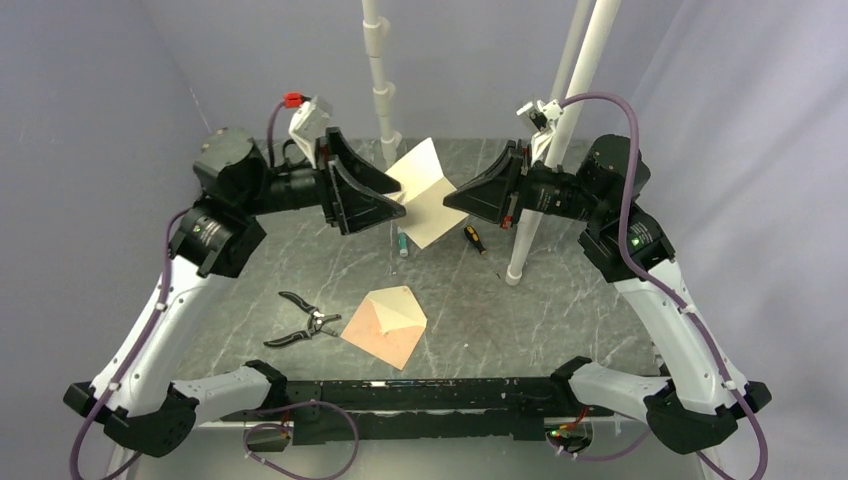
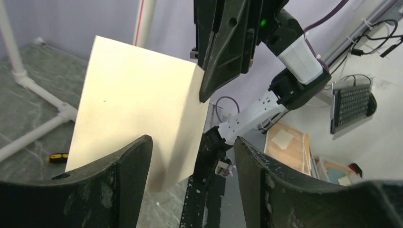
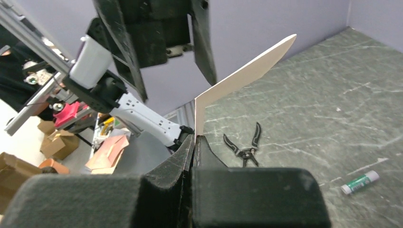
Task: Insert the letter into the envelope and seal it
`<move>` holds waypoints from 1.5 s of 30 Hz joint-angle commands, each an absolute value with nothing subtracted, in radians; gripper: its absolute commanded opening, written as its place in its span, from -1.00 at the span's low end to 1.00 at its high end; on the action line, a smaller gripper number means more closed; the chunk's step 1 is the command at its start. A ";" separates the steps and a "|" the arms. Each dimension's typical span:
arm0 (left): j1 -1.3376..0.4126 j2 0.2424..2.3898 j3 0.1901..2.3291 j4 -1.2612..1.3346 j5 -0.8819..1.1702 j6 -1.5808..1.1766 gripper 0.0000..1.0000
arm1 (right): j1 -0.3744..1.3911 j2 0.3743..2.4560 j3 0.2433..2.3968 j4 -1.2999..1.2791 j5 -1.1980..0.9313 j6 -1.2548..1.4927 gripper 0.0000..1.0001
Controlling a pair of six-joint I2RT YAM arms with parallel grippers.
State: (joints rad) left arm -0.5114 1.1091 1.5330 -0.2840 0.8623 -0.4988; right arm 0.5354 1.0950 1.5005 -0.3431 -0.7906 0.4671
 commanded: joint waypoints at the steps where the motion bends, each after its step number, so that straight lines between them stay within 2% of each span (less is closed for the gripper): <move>1: -0.575 1.135 1.534 -0.251 0.907 -0.455 0.37 | 0.543 1.074 1.491 -0.191 -0.861 0.549 -1.00; 9: -0.635 1.180 1.573 -0.351 0.923 -0.371 0.19 | 0.545 1.095 1.508 -0.157 -0.879 0.579 -1.00; 11: -0.635 1.185 1.575 -0.357 0.936 -0.365 0.01 | 0.545 1.103 1.511 -0.155 -0.886 0.581 -1.00; 18: -0.635 1.178 1.589 -0.390 0.934 -0.345 -0.42 | 0.545 1.122 1.538 -0.213 -0.890 0.546 -1.00; 20: -0.635 1.172 1.589 -0.391 0.931 -0.347 -0.62 | 0.544 1.120 1.532 -0.209 -0.888 0.549 -1.00; 22: -0.635 1.166 1.582 -0.385 0.930 -0.354 -0.91 | 0.545 1.116 1.522 -0.187 -0.881 0.563 -1.00; 25: -0.635 1.164 1.574 -0.385 0.917 -0.359 -0.95 | 0.544 1.104 1.502 -0.156 -0.840 0.591 -1.00; 26: -0.635 1.162 1.574 -0.385 0.906 -0.361 -0.95 | 0.544 1.098 1.499 -0.152 -0.816 0.601 -0.94; 27: -0.634 1.160 1.574 -0.384 0.888 -0.366 -0.95 | 0.544 1.093 1.491 -0.144 -0.779 0.616 -0.76; 30: -0.635 1.140 1.566 -0.352 0.783 -0.395 -0.95 | 0.546 1.057 1.453 -0.115 -0.634 0.671 -0.06; 31: -0.635 1.132 1.559 -0.326 0.752 -0.416 -0.95 | 0.547 1.037 1.429 -0.099 -0.586 0.691 0.12; 34: -0.635 1.110 1.529 -0.216 0.710 -0.494 -0.95 | 0.555 0.972 1.328 0.008 -0.437 0.777 0.46; 38: -0.635 1.087 1.480 -0.067 0.674 -0.603 -0.95 | 0.570 0.929 1.228 0.115 -0.337 0.888 0.64; 45: -0.635 1.085 1.456 0.064 0.614 -0.715 -0.95 | 0.633 1.003 1.220 0.342 -0.440 1.047 0.64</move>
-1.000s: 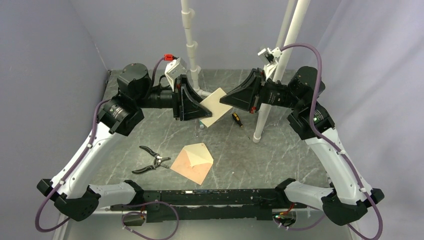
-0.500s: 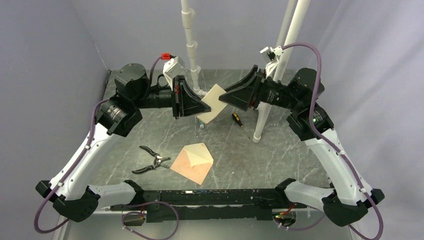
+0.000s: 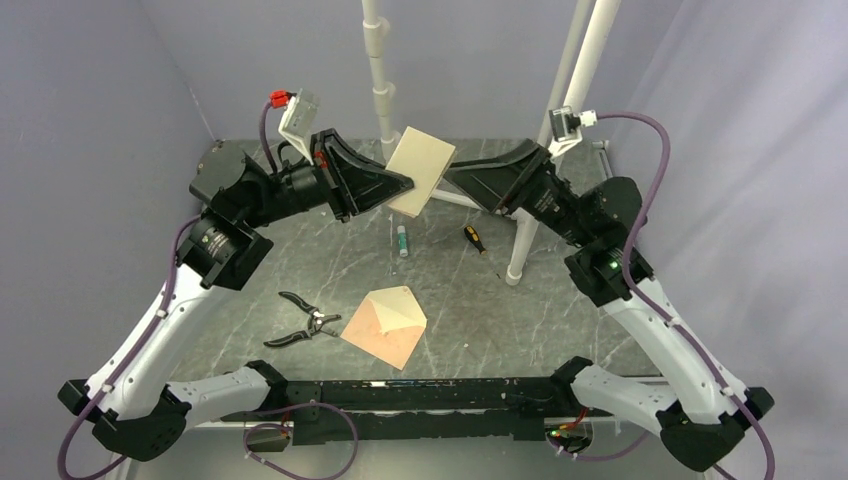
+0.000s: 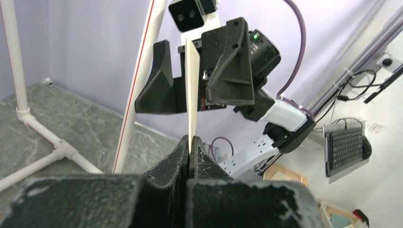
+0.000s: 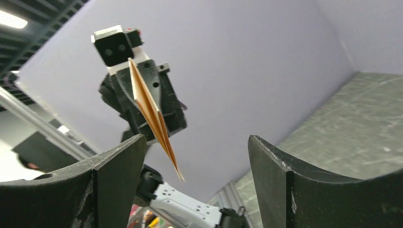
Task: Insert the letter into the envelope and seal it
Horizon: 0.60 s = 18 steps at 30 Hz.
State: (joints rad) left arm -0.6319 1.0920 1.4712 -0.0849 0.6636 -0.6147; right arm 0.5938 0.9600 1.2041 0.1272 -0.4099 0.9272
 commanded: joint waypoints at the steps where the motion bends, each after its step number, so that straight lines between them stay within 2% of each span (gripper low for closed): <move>1: -0.635 1.091 1.455 0.084 0.619 -0.738 -0.95 | 0.645 1.016 1.229 0.364 -0.445 1.046 0.63; 6: -0.635 1.108 1.451 0.103 0.614 -0.797 -0.95 | 0.686 1.047 1.250 0.465 -0.451 1.043 0.46; 9: -0.635 1.115 1.452 0.126 0.629 -0.825 -0.95 | 0.693 1.048 1.253 0.470 -0.421 1.045 0.13; 12: -0.635 1.121 1.455 0.128 0.644 -0.839 -0.95 | 0.695 1.045 1.246 0.483 -0.390 1.051 -0.30; 14: -0.635 1.119 1.463 0.091 0.638 -0.819 -0.94 | 0.695 1.049 1.250 0.485 -0.384 1.054 -0.66; 16: -0.635 1.114 1.474 0.061 0.637 -0.788 -0.82 | 0.695 1.054 1.262 0.475 -0.380 1.053 -1.00; 18: -0.634 1.110 1.491 0.008 0.635 -0.747 -0.55 | 0.695 1.054 1.271 0.460 -0.376 1.041 -1.00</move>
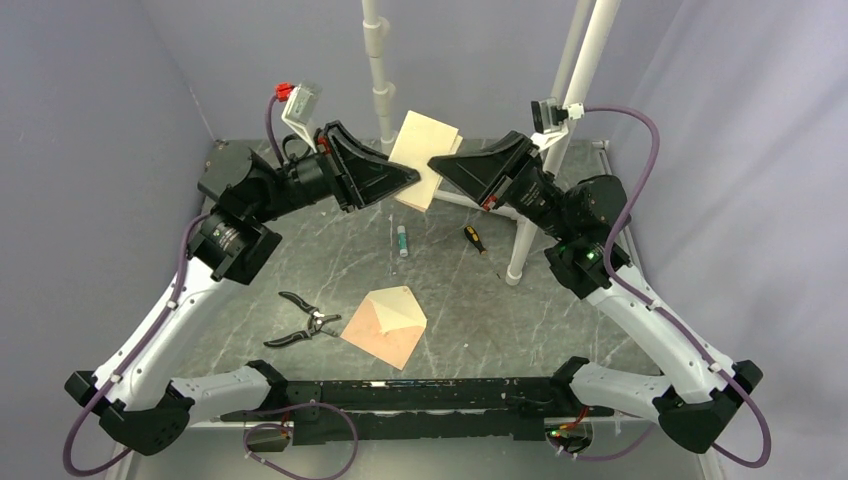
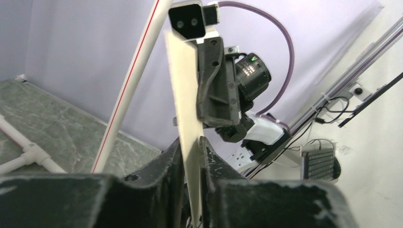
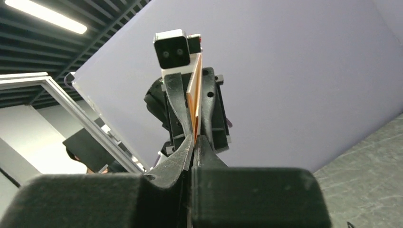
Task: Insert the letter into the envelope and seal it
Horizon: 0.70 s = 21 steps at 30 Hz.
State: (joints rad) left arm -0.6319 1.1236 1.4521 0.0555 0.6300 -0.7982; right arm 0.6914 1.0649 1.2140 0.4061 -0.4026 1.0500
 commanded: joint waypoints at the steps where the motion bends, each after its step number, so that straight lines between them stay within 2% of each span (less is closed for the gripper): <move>1: -0.634 1.107 1.498 -0.023 0.634 -0.728 -0.46 | 0.695 1.052 1.279 0.446 -0.378 1.026 -1.00; 2: -0.634 1.102 1.502 -0.048 0.637 -0.713 -0.43 | 0.695 1.052 1.295 0.422 -0.392 1.001 -1.00; 6: -0.635 1.078 1.457 -0.016 0.750 -0.696 -0.54 | 0.695 1.056 1.404 0.188 -0.486 0.826 -1.00; 11: -0.635 1.102 1.427 0.021 0.871 -0.726 -0.73 | 0.695 1.061 1.464 0.026 -0.598 0.724 -1.00; 13: -0.635 1.107 1.419 0.039 0.892 -0.738 -0.62 | 0.696 1.062 1.460 0.018 -0.615 0.719 -1.00; 15: -0.634 1.105 1.405 0.062 0.902 -0.739 -0.32 | 0.695 1.054 1.450 0.011 -0.604 0.716 -1.00; 17: -0.634 1.101 1.404 0.060 0.906 -0.730 -0.12 | 0.695 1.051 1.447 0.006 -0.598 0.711 -1.00; 19: -0.634 1.101 1.412 0.039 0.906 -0.718 -0.02 | 0.695 1.054 1.454 -0.008 -0.604 0.704 -1.00; 21: -0.632 1.101 1.420 0.020 0.899 -0.712 -0.12 | 0.695 1.062 1.466 -0.029 -0.621 0.700 -1.00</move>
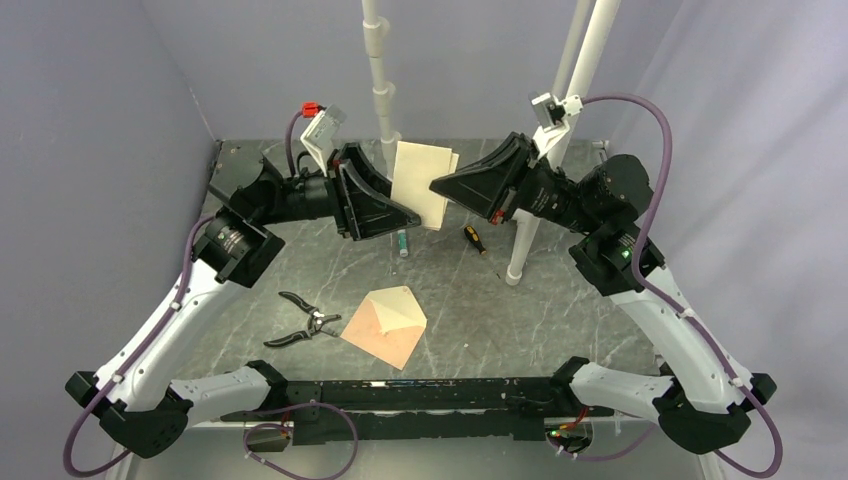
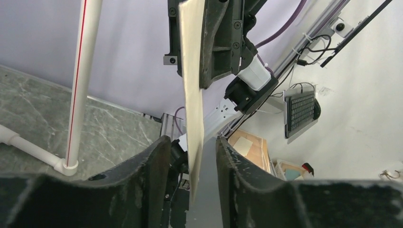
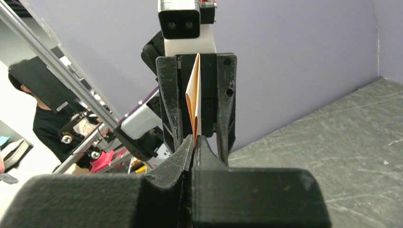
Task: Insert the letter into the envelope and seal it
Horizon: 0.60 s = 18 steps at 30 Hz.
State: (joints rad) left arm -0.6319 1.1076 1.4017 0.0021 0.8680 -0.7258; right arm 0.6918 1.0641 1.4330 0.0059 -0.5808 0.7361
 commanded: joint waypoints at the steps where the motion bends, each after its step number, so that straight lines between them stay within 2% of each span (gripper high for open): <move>1: -0.632 1.103 1.420 0.017 0.899 -0.711 -0.20 | 0.695 1.067 1.471 -0.032 -0.632 0.700 -1.00; 3: -0.632 1.101 1.418 0.018 0.899 -0.714 -0.45 | 0.695 1.071 1.475 -0.032 -0.649 0.701 -1.00; 5: -0.632 1.103 1.415 0.019 0.896 -0.717 -0.88 | 0.695 1.076 1.480 -0.037 -0.653 0.702 -1.00; 7: -0.632 1.102 1.408 0.022 0.888 -0.720 -0.95 | 0.695 1.076 1.469 -0.014 -0.652 0.719 -0.98; 10: -0.632 1.093 1.385 0.061 0.853 -0.742 -0.95 | 0.696 1.072 1.418 0.073 -0.646 0.766 -0.36; 12: -0.632 1.087 1.366 0.089 0.824 -0.763 -0.95 | 0.696 1.075 1.395 0.108 -0.636 0.798 -0.26; 14: -0.632 1.081 1.346 0.120 0.794 -0.783 -0.95 | 0.696 1.072 1.369 0.145 -0.623 0.826 -0.30; 18: -0.632 1.068 1.318 0.140 0.748 -0.801 -0.95 | 0.697 1.053 1.339 0.166 -0.558 0.835 -0.80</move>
State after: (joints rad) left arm -0.6319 1.1000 1.3342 0.0647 0.8131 -0.7670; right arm 0.6930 1.0786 1.3567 0.0750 -0.6121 0.7990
